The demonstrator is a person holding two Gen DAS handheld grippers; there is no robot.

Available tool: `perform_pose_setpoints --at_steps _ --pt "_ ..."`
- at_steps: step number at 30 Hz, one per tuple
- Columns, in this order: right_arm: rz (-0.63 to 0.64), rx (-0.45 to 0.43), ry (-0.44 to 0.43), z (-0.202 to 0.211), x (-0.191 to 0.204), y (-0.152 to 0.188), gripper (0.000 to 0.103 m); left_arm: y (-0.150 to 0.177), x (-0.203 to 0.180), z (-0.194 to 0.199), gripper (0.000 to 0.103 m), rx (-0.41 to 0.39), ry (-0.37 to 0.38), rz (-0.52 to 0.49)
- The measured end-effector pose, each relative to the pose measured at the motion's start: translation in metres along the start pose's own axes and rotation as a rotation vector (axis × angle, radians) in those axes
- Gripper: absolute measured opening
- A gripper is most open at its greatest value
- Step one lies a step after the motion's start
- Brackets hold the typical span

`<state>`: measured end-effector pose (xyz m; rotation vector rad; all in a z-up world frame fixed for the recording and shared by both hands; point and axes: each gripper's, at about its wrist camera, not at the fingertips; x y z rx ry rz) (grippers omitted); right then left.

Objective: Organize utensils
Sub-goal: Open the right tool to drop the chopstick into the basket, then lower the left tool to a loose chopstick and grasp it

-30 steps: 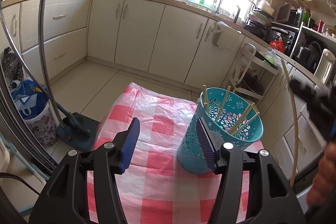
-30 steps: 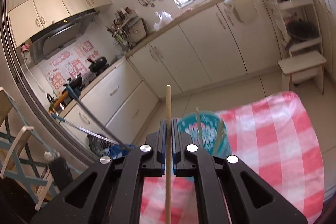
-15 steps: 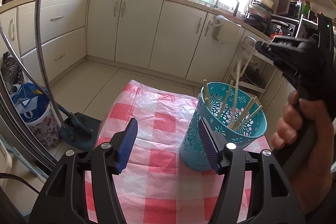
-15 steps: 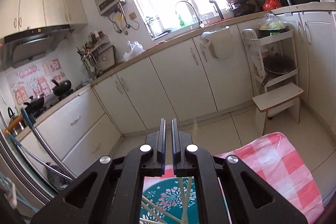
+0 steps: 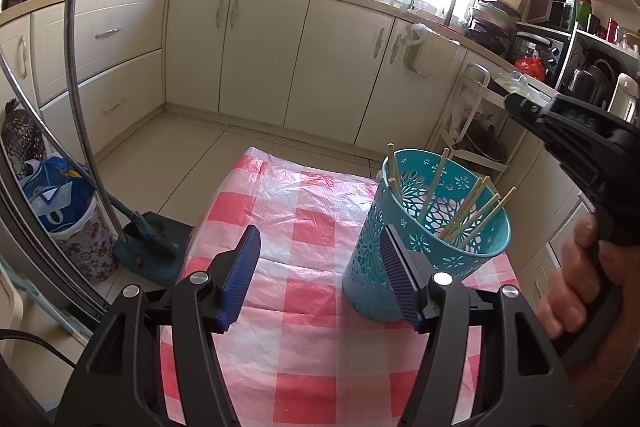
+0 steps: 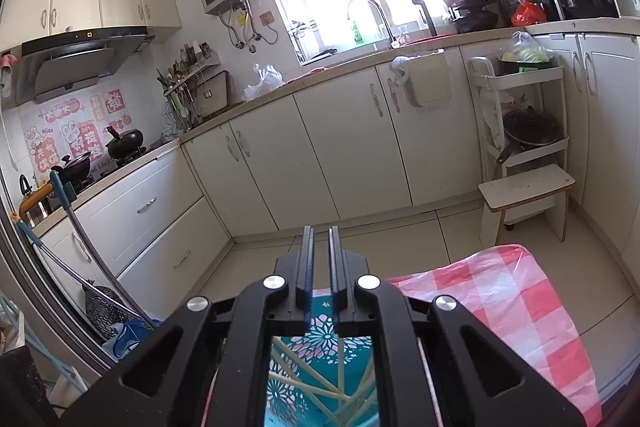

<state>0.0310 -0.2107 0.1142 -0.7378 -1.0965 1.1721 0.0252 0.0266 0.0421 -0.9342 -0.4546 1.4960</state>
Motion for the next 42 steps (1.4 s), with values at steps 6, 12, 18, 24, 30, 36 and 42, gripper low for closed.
perform_pose_setpoints --at_steps 6,12,18,24,30,36,42 --pt "-0.041 0.023 0.009 0.039 -0.014 0.021 0.025 0.000 0.002 0.001 0.061 0.002 -0.002 0.002" --pt "-0.028 0.248 0.067 0.061 -0.020 0.105 0.026 0.001 0.003 0.001 0.062 0.009 -0.002 -0.003" --pt "-0.009 0.464 0.110 0.064 -0.022 0.187 0.026 0.007 0.005 0.005 0.064 0.020 -0.007 -0.029" --pt "0.052 0.543 0.130 0.055 -0.011 0.215 0.028 0.010 0.006 0.008 0.067 0.027 -0.014 -0.048" --pt "0.125 0.557 0.145 0.048 -0.005 0.223 0.033 0.010 0.009 0.008 0.068 0.038 -0.024 -0.052" --pt "0.170 0.579 0.152 0.047 -0.012 0.217 0.031 0.017 0.008 0.003 0.068 0.081 -0.037 -0.086" --pt "0.250 0.600 0.123 0.047 -0.013 0.216 0.023 0.051 -0.010 -0.015 0.068 0.220 -0.001 -0.185"
Point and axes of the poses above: each gripper's, at about its wrist camera, not at the fingertips, and z roughly against the way its jaws point, x to its left, y to its underside, and after that the axes turned 5 degrees about z, right-handed
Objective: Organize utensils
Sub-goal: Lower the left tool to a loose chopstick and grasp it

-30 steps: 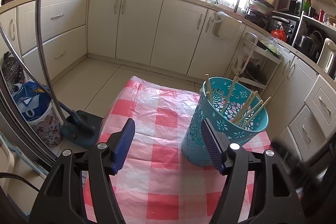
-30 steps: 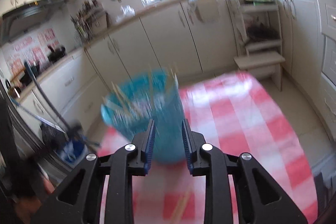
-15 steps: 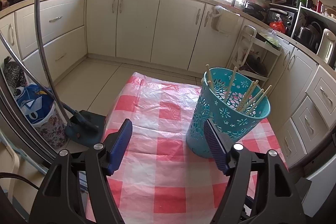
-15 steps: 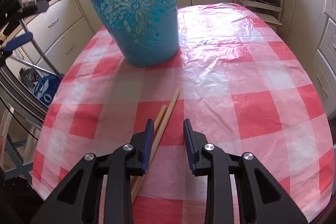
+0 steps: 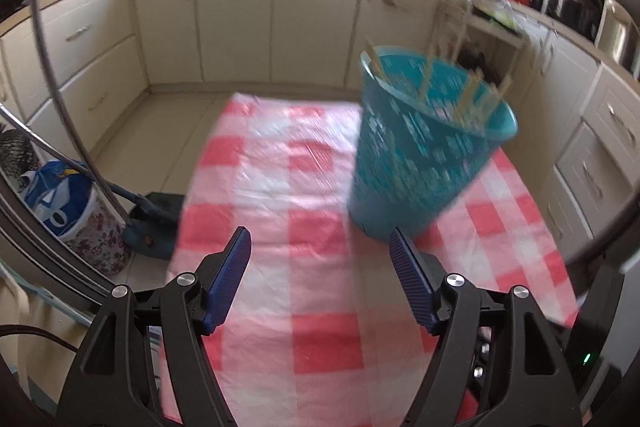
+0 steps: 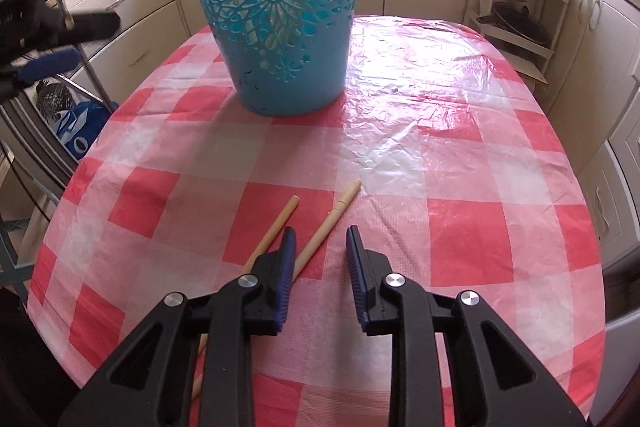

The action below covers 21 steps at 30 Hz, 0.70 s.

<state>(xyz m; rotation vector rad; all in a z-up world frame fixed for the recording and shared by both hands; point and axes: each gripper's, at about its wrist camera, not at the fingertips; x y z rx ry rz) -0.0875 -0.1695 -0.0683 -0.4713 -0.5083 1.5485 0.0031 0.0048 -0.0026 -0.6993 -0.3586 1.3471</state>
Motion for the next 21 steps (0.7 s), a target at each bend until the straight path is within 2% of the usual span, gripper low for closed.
perform_pose_setpoints --at_steps 2,6,9,11,15,17,18,19,21 --pt "0.023 0.007 -0.010 0.000 -0.005 -0.001 0.016 0.015 -0.014 -0.012 0.068 0.066 0.039 -0.046" --pt "0.085 0.033 0.024 -0.003 -0.019 -0.007 0.015 0.047 -0.047 -0.029 0.068 0.160 0.083 -0.170" --pt "0.089 0.053 0.035 -0.005 -0.037 -0.014 0.015 0.067 -0.071 -0.036 0.068 0.183 0.085 -0.268" --pt "0.048 0.058 -0.001 -0.006 -0.049 -0.015 0.015 0.077 -0.081 -0.040 0.068 0.189 0.072 -0.310" --pt "0.005 0.048 -0.038 -0.005 -0.056 -0.013 0.015 0.085 -0.091 -0.049 0.066 0.215 0.057 -0.339" --pt "0.009 0.047 -0.056 -0.006 -0.056 -0.013 0.015 0.088 -0.091 -0.054 0.052 0.225 0.057 -0.343" --pt "0.013 0.047 -0.061 -0.006 -0.054 -0.014 0.015 0.088 -0.091 -0.053 0.042 0.216 0.066 -0.331" --pt "0.016 0.047 -0.065 -0.006 -0.052 -0.015 0.015 0.087 -0.090 -0.053 0.028 0.215 0.081 -0.319" --pt "0.025 0.042 -0.074 -0.007 -0.048 -0.017 0.015 0.084 -0.086 -0.054 0.007 0.203 0.061 -0.290"
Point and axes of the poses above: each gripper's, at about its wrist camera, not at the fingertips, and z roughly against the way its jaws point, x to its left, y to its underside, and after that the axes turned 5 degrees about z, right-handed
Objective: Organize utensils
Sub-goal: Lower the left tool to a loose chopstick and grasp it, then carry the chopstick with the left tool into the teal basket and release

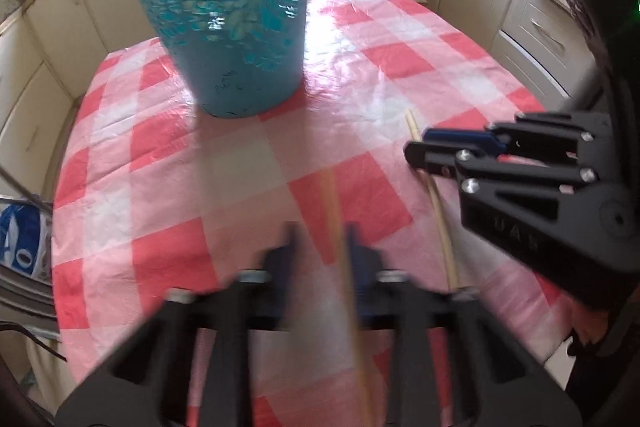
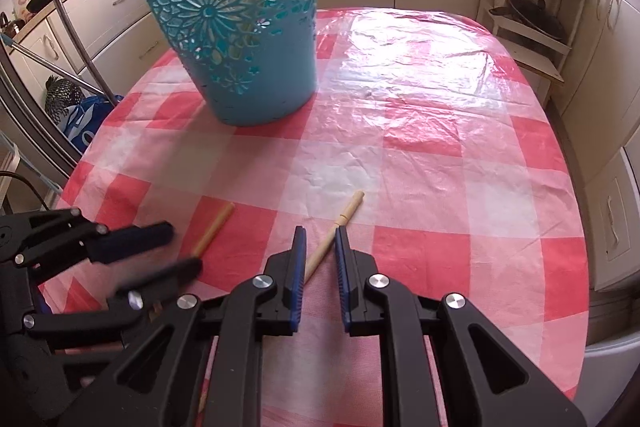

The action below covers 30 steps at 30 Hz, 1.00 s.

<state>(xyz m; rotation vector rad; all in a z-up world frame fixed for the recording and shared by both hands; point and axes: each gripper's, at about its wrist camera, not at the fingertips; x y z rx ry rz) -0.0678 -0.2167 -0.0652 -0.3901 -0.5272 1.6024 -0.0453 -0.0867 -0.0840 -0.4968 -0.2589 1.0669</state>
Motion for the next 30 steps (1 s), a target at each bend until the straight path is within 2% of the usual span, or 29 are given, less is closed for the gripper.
perform_pose_setpoints --at_steps 5,8,14,18,20,21,22,23,26,30 --pt "0.021 -0.011 0.001 -0.003 0.010 -0.004 0.015 -0.005 0.042 0.000 0.006 -0.013 0.015 0.214" --pt "0.019 -0.006 0.005 -0.003 0.009 -0.004 0.015 -0.006 0.058 -0.001 0.006 -0.005 0.022 0.275" --pt "0.128 -0.014 -0.022 -0.005 0.030 -0.004 0.011 -0.007 0.058 -0.002 0.009 0.019 0.010 0.244" --pt "0.095 -0.017 -0.052 -0.008 0.026 -0.004 0.011 -0.006 0.055 -0.001 0.027 0.036 -0.010 0.206" --pt "0.099 -0.009 -0.046 -0.009 0.028 -0.006 0.011 -0.004 0.053 -0.001 0.027 0.032 -0.029 0.177" --pt "0.110 -0.011 -0.036 -0.010 0.030 -0.005 0.011 -0.003 0.051 -0.001 0.025 0.027 -0.043 0.156" --pt "0.117 -0.011 -0.030 -0.009 0.031 -0.005 0.011 -0.002 0.050 -0.001 0.007 0.024 -0.044 0.147" --pt "0.125 -0.007 -0.032 -0.009 0.033 -0.005 0.011 -0.002 0.049 -0.001 0.005 0.023 -0.033 0.139" --pt "0.128 -0.005 -0.038 -0.009 0.036 -0.005 0.011 -0.005 0.055 0.001 0.004 0.018 0.015 0.168" --pt "0.120 -0.011 -0.041 -0.009 0.036 -0.004 0.011 -0.017 0.066 0.023 0.004 -0.081 0.090 0.198"
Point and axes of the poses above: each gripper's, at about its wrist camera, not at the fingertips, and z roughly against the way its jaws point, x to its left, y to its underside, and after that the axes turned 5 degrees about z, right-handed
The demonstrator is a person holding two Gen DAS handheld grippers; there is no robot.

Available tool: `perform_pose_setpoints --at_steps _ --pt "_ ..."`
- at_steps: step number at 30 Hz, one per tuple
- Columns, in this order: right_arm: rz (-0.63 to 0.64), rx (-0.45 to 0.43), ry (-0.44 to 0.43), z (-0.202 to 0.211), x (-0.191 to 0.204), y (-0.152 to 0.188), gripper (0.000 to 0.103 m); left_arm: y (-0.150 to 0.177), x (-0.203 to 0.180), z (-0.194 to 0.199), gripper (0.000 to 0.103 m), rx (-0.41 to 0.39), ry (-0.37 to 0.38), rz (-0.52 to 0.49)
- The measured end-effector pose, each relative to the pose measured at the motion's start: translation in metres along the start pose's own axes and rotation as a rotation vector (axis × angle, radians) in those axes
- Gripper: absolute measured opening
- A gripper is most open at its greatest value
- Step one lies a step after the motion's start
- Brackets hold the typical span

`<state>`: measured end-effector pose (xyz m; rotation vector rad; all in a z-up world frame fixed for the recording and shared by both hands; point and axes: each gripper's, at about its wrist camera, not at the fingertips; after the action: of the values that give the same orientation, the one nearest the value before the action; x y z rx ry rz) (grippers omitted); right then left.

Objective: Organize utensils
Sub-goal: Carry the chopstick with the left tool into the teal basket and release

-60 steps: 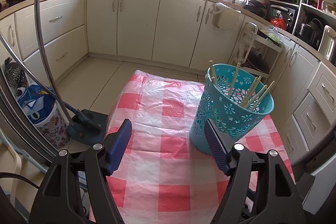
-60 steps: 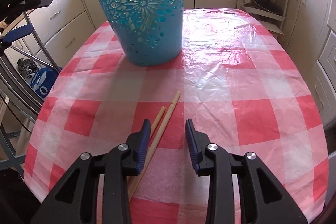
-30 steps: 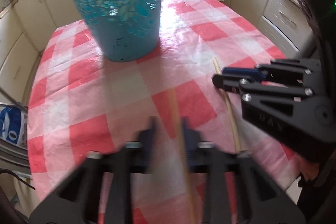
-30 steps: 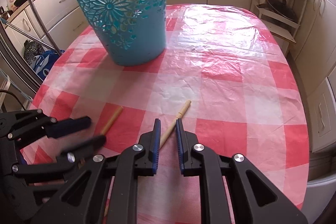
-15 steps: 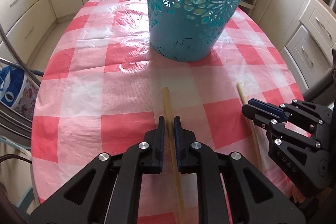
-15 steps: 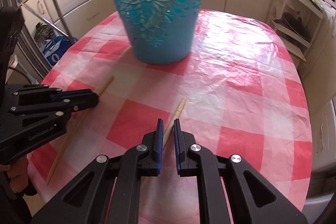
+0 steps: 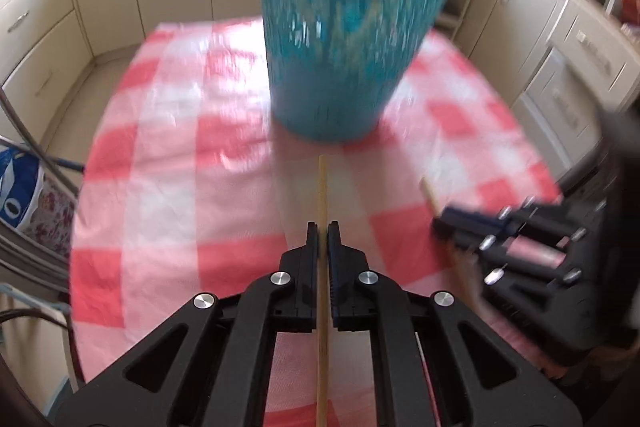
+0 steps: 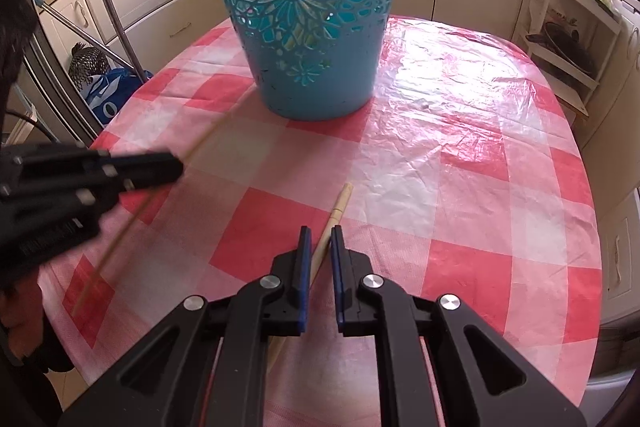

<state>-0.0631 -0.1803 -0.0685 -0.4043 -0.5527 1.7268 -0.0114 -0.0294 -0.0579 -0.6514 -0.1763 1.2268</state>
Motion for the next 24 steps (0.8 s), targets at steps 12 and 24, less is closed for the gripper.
perform_pose_setpoints --at_steps 12,24 --pt "0.019 -0.027 0.028 0.000 0.007 0.002 0.016 -0.038 0.007 0.085 0.004 -0.297 0.259 -0.014" --pt "0.020 -0.036 0.028 0.002 0.013 0.003 0.024 -0.113 -0.007 0.148 0.004 -0.627 0.272 0.062"
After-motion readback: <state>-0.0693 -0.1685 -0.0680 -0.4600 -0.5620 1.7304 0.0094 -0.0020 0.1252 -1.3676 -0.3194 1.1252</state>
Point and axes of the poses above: each gripper's, at about its wrist camera, not at the fingertips, and z roughly against the way its jaws point, x to its left, y to its underside, and after that the axes turned 5 degrees about z, right-handed
